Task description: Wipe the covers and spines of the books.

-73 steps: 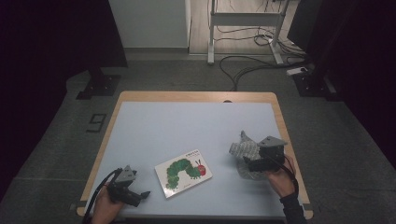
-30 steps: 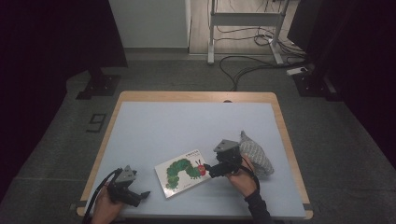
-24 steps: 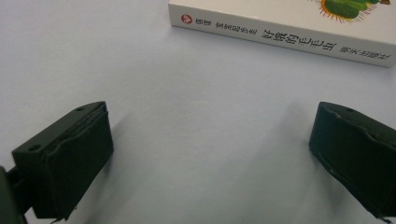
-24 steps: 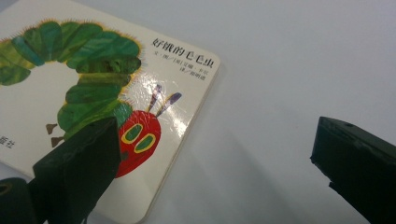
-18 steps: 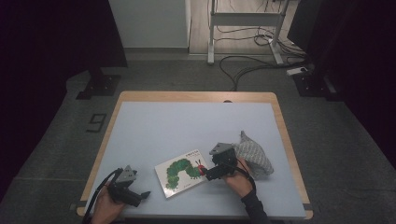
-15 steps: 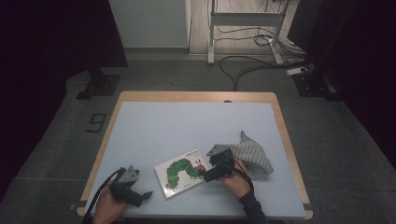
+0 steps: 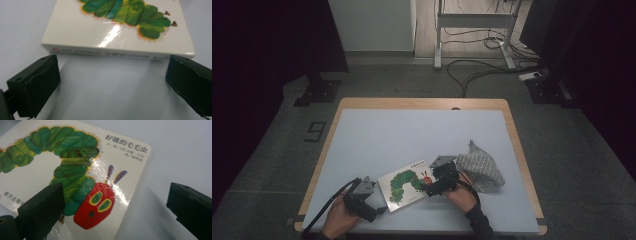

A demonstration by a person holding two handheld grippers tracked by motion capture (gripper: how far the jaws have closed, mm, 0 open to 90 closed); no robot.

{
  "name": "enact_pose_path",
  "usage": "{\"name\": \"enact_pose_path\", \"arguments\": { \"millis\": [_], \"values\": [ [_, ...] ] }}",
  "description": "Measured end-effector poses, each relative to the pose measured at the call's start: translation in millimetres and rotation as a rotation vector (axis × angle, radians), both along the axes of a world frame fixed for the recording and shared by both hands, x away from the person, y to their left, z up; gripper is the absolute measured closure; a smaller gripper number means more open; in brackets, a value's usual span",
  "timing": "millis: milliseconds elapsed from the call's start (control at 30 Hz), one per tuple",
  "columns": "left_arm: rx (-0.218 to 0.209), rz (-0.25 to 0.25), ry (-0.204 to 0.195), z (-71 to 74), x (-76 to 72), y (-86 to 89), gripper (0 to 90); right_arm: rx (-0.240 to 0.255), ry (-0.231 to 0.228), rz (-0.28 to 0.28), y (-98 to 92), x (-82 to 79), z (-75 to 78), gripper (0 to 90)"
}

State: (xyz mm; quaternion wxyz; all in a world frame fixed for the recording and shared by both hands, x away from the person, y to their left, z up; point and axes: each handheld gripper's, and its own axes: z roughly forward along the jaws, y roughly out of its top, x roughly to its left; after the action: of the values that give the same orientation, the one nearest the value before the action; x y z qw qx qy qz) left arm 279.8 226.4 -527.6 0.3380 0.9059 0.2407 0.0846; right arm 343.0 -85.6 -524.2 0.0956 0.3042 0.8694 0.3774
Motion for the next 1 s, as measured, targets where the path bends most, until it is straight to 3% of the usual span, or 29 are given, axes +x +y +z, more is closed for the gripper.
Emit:
{"name": "enact_pose_path", "arguments": {
  "millis": [167,267,567,667,1000],
  "values": [
    [0.002,-0.009,0.001,0.0,0.0,-2.0,0.0,0.02,0.024,0.016,4.3,-0.1,-1.4,1.4],
    [0.001,-0.01,0.0,-0.2,-0.4,-2.2,0.0,0.056,0.07,0.034,9.7,0.8,-4.6,1.2],
    [-0.002,-0.01,0.001,-0.6,-0.3,-1.9,0.0,0.063,0.082,0.002,13.0,-0.2,-2.4,7.0],
    [-0.002,-0.01,0.002,-0.6,-0.3,-1.9,0.0,0.095,0.099,-0.008,11.2,1.0,-0.2,7.4],
    [-0.002,-0.01,0.001,-0.6,-0.3,-1.8,0.0,0.11,0.108,-0.024,10.9,0.3,1.6,7.6]
  ]
}}
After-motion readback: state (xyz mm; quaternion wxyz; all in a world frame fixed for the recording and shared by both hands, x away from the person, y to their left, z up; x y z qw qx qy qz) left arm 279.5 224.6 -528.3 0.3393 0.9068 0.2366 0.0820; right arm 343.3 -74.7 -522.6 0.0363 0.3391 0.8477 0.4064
